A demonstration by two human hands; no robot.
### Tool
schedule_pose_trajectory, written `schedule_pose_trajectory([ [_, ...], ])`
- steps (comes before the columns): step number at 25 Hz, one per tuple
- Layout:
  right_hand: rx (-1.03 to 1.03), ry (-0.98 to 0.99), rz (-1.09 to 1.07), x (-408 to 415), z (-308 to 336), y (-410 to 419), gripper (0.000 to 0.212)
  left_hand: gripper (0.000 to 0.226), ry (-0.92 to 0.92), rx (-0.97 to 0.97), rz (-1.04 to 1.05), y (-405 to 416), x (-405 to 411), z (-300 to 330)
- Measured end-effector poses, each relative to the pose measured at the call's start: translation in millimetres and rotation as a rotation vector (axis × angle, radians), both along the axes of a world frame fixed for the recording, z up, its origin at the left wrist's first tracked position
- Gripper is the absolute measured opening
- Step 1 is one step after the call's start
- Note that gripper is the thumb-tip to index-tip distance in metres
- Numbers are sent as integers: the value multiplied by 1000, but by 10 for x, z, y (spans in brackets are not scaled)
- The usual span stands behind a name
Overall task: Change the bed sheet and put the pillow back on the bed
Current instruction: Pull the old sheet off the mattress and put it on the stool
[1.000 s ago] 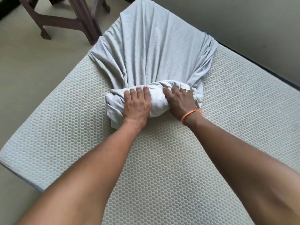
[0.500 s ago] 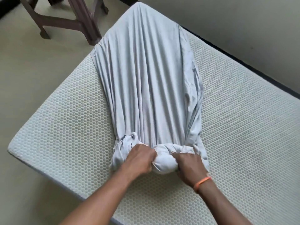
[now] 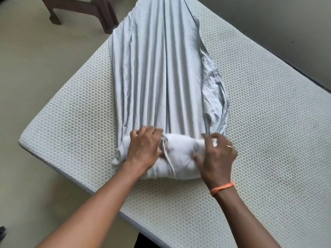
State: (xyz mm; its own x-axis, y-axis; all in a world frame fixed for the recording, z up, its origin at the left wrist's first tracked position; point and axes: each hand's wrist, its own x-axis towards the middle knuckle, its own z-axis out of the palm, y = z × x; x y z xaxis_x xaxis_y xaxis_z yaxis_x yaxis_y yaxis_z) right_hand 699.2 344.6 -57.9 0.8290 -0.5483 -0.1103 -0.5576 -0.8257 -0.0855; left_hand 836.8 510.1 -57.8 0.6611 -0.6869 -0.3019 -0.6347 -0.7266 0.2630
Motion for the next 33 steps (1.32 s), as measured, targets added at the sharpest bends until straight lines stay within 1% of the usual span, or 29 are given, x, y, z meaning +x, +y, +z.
schedule_pose_trajectory([
  [1, -31, -156, -33, -9, -24, 22, 58, 52, -119, -58, 36, -23, -18, 0],
  [2, 2, -241, -19, -16, -57, 62, 52, 53, -196, -129, 33, -67, -67, 5],
  [3, 79, -253, 29, -33, -100, 115, 54, 51, -216, -192, -14, -123, -150, 3],
  [4, 159, -205, 92, -44, -156, 170, 64, 51, -172, -222, -88, -176, -246, -19],
  [5, 206, -111, 157, -67, -233, 221, 79, 57, -86, -189, -152, -231, -333, -46],
  [6, 207, 8, 215, -93, -312, 260, 94, 72, 1, -85, -188, -282, -400, -57],
  [7, 170, 118, 252, -102, -390, 267, 108, 91, 48, 63, -202, -316, -426, -99],
  [8, 133, 191, 259, -84, -451, 238, 117, 107, 36, 186, -206, -332, -420, -152],
  [10, 127, 222, 212, 25, -509, 107, 118, 118, -87, 311, -179, -304, -306, -224],
  [11, 153, 210, 179, 97, -527, 21, 116, 121, -130, 330, -106, -253, -214, -249],
  [12, 171, 197, 164, 168, -539, -69, 115, 129, -138, 301, 39, -179, -115, -259],
  [13, 191, 185, 169, 230, -559, -157, 114, 140, -96, 218, 265, -93, -25, -246],
  [14, 222, 168, 179, 291, -576, -238, 111, 152, 9, 118, 544, -3, 30, -267],
  [16, 302, 145, 194, 387, -615, -360, 105, 171, 377, -123, 1105, 105, 27, -295],
  [17, 342, 147, 211, 448, -607, -411, 103, 173, 600, -339, 1295, 97, 3, -316],
  [18, 381, 157, 225, 526, -569, -463, 101, 164, 804, -616, 1370, 70, -22, -345],
  [19, 428, 171, 228, 614, -507, -526, 99, 144, 962, -849, 1420, 20, -21, -372],
  [20, 470, 195, 231, 701, -433, -587, 95, 124, 1076, -1000, 1497, -49, 40, -368],
  [21, 494, 230, 252, 778, -370, -636, 87, 112, 1101, -1080, 1556, -126, 138, -400],
  [22, 494, 262, 293, 832, -314, -666, 77, 107, 1042, -1095, 1600, -203, 237, -454],
  [23, 493, 296, 335, 873, -278, -677, 65, 107, 922, -1069, 1613, -283, 334, -480],
  [24, 495, 327, 364, 899, -265, -679, 56, 109, 767, -977, 1583, -367, 434, -512],
  [25, 505, 350, 382, 915, -268, -674, 49, 107, 625, -866, 1470, -452, 516, -458],
  [26, 508, 368, 399, 914, -286, -661, 44, 97, 523, -745, 1294, -535, 558, -354],
  [29, 497, 318, 450, 818, -367, -654, 39, 44, 280, -377, 621, -791, 443, 35],
  [30, 497, 235, 429, 705, -383, -646, 40, 36, 190, -254, 450, -856, 366, 139],
  [31, 499, 111, 360, 550, -413, -615, 46, 33, 119, -132, 331, -911, 294, 186],
  [32, 481, -6, 209, 356, -434, -550, 61, 31, 82, -11, 247, -959, 225, 189],
  [33, 451, -95, -17, 154, -454, -461, 80, 30, 53, 94, 176, -1020, 142, 212],
])
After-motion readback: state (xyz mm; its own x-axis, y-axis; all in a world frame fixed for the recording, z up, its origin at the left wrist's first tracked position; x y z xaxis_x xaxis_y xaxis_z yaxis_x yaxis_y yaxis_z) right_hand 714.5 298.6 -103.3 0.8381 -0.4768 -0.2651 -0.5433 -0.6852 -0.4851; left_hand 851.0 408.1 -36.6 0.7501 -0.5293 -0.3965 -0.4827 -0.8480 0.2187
